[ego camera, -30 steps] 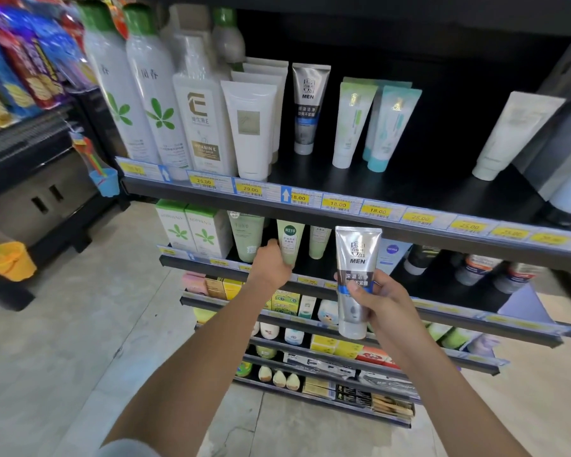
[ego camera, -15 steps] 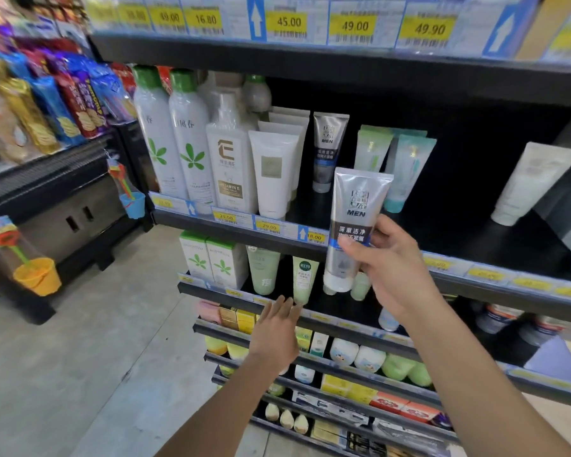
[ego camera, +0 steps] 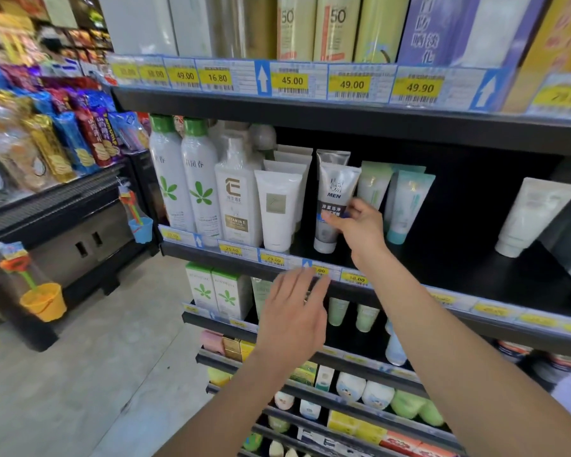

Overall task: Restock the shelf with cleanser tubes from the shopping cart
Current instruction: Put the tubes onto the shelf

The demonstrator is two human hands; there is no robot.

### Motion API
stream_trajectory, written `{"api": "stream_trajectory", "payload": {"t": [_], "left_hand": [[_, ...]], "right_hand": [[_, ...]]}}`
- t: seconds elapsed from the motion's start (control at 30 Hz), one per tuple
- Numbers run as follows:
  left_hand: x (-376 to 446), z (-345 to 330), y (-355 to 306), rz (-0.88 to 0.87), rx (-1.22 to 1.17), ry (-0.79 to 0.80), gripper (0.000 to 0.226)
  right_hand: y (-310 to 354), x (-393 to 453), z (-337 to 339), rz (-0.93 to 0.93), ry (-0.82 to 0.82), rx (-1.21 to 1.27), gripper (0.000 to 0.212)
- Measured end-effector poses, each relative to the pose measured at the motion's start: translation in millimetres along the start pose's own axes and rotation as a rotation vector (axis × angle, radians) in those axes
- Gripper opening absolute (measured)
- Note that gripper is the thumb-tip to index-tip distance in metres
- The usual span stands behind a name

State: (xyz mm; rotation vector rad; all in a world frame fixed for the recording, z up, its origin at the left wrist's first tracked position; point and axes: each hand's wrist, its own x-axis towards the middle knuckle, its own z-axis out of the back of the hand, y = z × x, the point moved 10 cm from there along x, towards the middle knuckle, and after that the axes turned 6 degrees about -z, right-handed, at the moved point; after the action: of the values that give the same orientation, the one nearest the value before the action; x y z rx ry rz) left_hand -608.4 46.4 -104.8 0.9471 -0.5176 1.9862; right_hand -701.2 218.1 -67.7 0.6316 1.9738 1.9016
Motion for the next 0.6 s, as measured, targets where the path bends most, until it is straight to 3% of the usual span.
{"api": "stream_trajectory", "payload": {"t": [0.23, 0.6], "left_hand": [[30.6, -18.2, 11.9, -0.009, 0.076, 0.169, 0.046], [29.5, -23.9, 11.9, -0.007, 0.097, 0.145, 0.044]], "right_hand": [[0.0, 25.9, 0.4, 0.077, -0.09, -0.282, 0.04], [9.4, 31.2, -7.5, 0.226, -0.179, -0.561, 0.036]]}}
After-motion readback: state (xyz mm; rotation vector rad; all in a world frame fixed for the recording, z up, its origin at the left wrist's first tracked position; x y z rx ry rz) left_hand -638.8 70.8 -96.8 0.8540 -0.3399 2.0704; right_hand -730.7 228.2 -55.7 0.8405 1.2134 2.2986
